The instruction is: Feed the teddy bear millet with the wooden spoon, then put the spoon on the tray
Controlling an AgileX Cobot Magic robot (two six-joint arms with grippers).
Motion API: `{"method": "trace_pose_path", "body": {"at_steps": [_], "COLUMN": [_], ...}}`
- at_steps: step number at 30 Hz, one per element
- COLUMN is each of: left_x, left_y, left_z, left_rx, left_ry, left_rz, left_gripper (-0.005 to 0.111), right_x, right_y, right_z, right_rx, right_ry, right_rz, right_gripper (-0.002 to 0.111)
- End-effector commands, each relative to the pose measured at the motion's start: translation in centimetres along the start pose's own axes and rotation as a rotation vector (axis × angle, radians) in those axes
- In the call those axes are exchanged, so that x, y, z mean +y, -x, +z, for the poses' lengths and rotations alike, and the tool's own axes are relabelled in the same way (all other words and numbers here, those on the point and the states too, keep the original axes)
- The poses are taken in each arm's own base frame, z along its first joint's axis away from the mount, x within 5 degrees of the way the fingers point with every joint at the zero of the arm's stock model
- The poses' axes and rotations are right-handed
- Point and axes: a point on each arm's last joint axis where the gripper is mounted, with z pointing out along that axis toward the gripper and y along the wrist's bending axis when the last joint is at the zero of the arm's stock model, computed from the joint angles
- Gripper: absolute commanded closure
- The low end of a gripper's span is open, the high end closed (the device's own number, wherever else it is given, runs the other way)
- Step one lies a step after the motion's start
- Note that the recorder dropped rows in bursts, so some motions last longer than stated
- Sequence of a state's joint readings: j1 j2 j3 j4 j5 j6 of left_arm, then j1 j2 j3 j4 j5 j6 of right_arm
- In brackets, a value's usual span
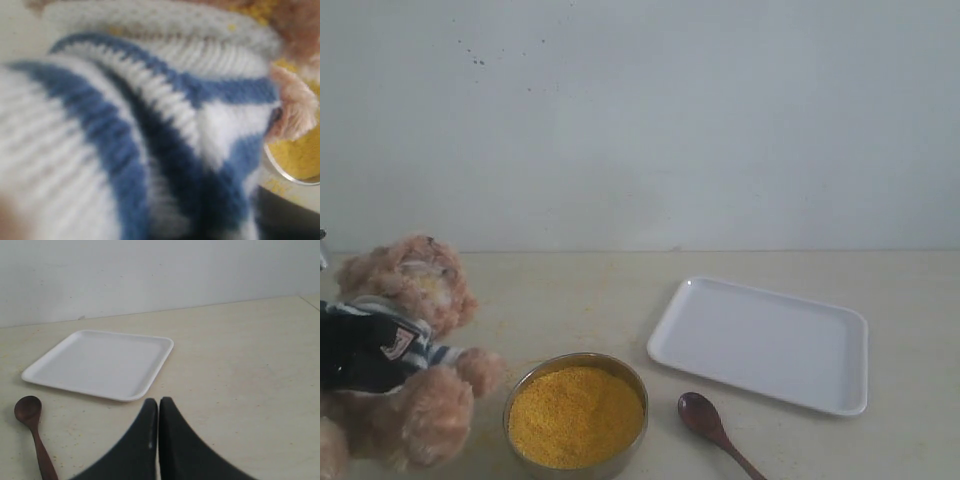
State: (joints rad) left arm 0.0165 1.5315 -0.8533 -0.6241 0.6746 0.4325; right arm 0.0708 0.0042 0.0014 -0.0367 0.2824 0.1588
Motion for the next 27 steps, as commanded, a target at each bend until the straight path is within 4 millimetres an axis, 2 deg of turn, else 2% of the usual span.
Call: {"method": "trace_pose_path", "body": {"at_steps": [1, 4, 14, 19, 23, 25, 26, 27], "left_x": [-1.6, -2.6, -2.5, -2.5, -2.5, -2.5, -2.5, -2.6], "left_y": [0.5, 0.1, 0.4, 0.7, 0.8, 0.8, 0.8, 0.8], "left_z": [-0.4, -0.8, -0.8, -0.9, -0.9, -0.9, -0.9, -0.9], "left_rx": [-0.074, -0.044, -0.082, -0.116, -0.118, -0.118, -0.118, -0.122], "left_ry": [-0.176, -0.272, -0.261, -0.262, -0.264, -0.264, -0.264, -0.266], "left_rz": [0.046, 0.143, 0.120, 0.104, 0.108, 0.108, 0.108, 0.103], "left_gripper": [0.103, 0.103, 0.103, 0.103, 0.103, 0.103, 0.103, 0.103], "right_x": [0.0, 0.0, 0.0, -0.4, -0.4, -0.2, 0.0, 0.3], "right_y": [0.1, 0.1, 0.2, 0.4, 0.4, 0.7, 1.0, 1.5], "right_z": [0.0, 0.0, 0.0, -0.1, -0.1, -0.1, -0.1, -0.2], "right_rx": [-0.013, -0.013, -0.016, -0.039, -0.036, -0.073, -0.108, -0.161], "right_ry": [0.000, 0.000, -0.001, -0.048, -0.049, -0.030, -0.008, 0.028], "right_rz": [-0.003, -0.003, -0.015, -0.332, -0.340, -0.258, -0.159, 0.021], "right_gripper": [0.108, 0.108, 0.108, 0.108, 0.108, 0.108, 0.108, 0.108]}}
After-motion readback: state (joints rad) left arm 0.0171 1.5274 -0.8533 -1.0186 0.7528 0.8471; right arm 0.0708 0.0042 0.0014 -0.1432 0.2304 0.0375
